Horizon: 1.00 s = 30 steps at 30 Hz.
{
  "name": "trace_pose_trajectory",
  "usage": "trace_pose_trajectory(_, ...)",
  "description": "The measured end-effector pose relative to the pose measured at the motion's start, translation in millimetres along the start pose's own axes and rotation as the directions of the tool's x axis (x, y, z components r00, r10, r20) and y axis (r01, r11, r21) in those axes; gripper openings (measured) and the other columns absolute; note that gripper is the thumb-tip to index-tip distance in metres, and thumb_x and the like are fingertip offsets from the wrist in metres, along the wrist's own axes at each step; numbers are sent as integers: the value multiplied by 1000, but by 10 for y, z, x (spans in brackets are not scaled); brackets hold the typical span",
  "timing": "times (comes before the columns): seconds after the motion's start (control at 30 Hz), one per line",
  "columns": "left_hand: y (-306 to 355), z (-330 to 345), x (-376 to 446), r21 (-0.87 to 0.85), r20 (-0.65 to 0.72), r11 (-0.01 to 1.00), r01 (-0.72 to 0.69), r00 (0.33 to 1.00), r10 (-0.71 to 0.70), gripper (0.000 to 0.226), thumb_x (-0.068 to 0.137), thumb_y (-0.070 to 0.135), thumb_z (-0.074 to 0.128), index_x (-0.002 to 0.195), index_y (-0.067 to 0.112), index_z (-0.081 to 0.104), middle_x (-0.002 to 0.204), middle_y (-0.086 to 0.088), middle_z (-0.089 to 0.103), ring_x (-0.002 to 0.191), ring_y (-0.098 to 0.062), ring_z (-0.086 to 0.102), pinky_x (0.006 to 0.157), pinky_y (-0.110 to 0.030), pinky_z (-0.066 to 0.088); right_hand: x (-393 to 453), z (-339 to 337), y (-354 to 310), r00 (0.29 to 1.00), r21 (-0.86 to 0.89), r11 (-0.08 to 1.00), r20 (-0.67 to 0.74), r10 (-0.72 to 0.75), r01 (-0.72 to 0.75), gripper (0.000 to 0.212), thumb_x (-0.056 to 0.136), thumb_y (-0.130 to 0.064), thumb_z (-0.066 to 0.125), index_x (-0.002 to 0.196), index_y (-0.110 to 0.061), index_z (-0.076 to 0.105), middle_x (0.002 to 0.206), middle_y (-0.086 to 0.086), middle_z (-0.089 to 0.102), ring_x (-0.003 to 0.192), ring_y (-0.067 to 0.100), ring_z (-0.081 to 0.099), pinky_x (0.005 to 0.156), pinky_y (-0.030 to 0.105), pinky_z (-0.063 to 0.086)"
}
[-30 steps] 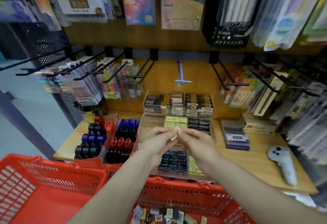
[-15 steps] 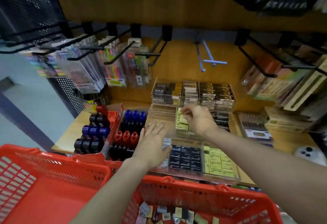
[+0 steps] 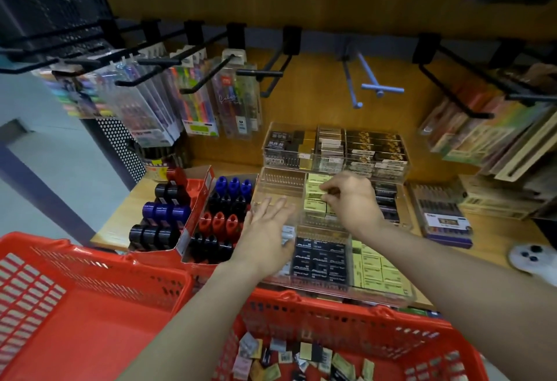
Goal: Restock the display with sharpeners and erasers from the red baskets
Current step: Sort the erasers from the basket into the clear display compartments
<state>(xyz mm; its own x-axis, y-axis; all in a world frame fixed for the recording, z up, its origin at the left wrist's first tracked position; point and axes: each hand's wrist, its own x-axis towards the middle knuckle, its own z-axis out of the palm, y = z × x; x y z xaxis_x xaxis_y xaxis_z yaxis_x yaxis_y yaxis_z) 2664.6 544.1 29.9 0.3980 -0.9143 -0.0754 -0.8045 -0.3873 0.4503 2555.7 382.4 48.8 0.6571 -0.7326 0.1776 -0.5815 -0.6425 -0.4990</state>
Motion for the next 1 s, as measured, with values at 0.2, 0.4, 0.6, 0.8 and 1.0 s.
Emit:
trace_pose_trajectory(0.2, 254, -24, -268, 243, -46, 966, -87, 994, 101, 61, 94, 20, 54, 150, 23, 30, 160, -6, 20, 149, -26, 10, 123, -44, 8, -911, -194, -4, 957, 162, 967, -246, -151, 194, 17, 87, -10, 66, 100, -20, 71, 95, -12, 60, 83, -5, 58, 79, 10, 49)
trace_pose_trajectory(0.4, 529, 180, -1056, 227, 308, 956, -188, 945, 112, 25, 94, 19, 47, 113, 22, 64, 118, -2, 63, 109, -25, 59, 90, -40, 51, -2054, -32, 404, 948, 91, 970, 249, 196, -225, 22, 84, -5, 63, 89, -22, 75, 94, -5, 73, 78, 4, 62, 78, 13, 46)
trace_pose_trajectory(0.6, 313, 317, -1265, 111, 215, 990, -86, 975, 60, 29, 94, 18, 52, 121, 23, 63, 128, 2, 56, 117, -19, 54, 99, -33, 46, -2242, -57, 601, 928, 112, 946, 262, 267, -304, 28, 85, -4, 62, 83, -30, 74, 88, -15, 70, 74, -6, 62, 69, 0, 39)
trace_pose_trajectory(0.8, 264, 448, -1058, 15, 347, 1000, -28, 938, 21, 26, 93, 15, 53, 115, 20, 66, 96, 3, 66, 90, -14, 63, 78, -22, 45, -2050, -35, 653, 826, 30, 973, 535, 177, -227, 18, 89, -12, 61, 95, -21, 75, 94, -5, 72, 74, 0, 59, 60, -1, 38)
trace_pose_trajectory(1.0, -44, 1399, -1307, 70, 727, 998, 2, 684, -52, 37, 100, 22, 52, 136, 15, 51, 133, -13, 56, 120, -30, 54, 89, -31, 44, -2672, 666, 1143, 677, -203, 932, 643, 359, -302, 35, 87, -12, 63, 122, -18, 65, 118, 8, 69, 110, 24, 64, 89, 24, 46)
